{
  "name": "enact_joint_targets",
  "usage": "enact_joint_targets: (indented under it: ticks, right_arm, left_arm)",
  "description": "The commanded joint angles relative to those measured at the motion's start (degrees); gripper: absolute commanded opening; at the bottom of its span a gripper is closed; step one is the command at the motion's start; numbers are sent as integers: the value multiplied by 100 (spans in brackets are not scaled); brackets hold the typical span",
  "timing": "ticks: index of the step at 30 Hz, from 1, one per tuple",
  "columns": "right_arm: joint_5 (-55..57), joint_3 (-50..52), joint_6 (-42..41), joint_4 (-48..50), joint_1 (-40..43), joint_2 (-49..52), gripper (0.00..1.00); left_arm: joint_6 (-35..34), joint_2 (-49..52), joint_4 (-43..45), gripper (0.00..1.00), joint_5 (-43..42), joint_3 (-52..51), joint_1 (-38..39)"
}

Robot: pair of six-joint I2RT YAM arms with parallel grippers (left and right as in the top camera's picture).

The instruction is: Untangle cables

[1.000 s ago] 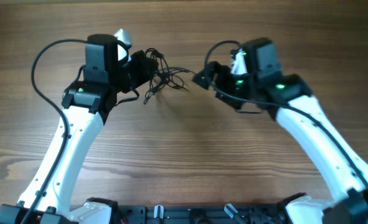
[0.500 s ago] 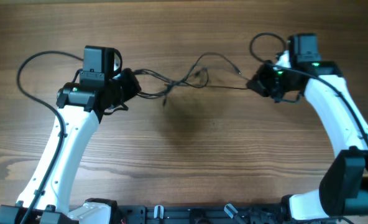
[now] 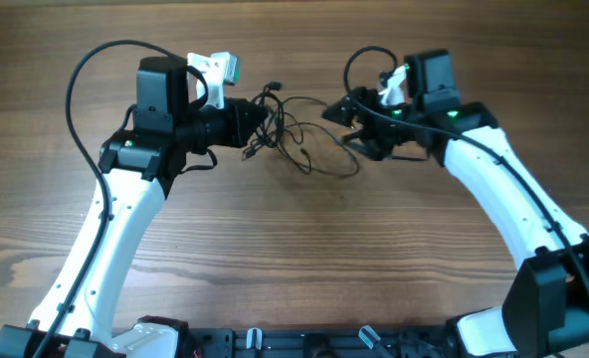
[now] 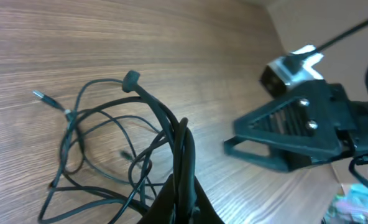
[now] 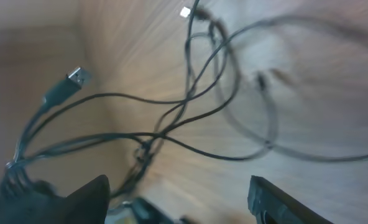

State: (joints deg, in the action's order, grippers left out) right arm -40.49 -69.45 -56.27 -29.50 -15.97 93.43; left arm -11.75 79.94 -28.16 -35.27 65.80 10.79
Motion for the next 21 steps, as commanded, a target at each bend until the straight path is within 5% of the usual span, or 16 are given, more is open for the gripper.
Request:
enact_joint_targets:
  ticks: [1,6,11,12,13,14,17,21]
  right_arm:
    - [190,-17,-1731,317,-544,289,73]
    - [286,-17,-3259,931,-933,970,69]
    - [-138,-17,-3698,2096,-957,1504,59]
    - [-142,-17,-3692,2205,-957,1506,50]
    - [-278,-17,-3650,2343,-957,1504,24]
    - [-466,-17,-3471,2402,-957,1504,6]
    - [-1685,-20,-400,2736,-758,1390,4]
    - [-925,-20,881,949,24,1115,4]
  left_arm:
    - [234,-31,35,4,-374,42,26]
    - [234,-31,31,4,-374,42,26]
    - [234,-31,-31,4,-374,42,28]
    - [234,-31,-35,4,-374,42,37]
    - [234,-31,-35,4,-367,42,68]
    - [234,-31,-33,4,-343,42,72]
    - [-509,-31,-520,4,1447,42,9]
    - [-2199,-31,-1631,4,3917,42,-111]
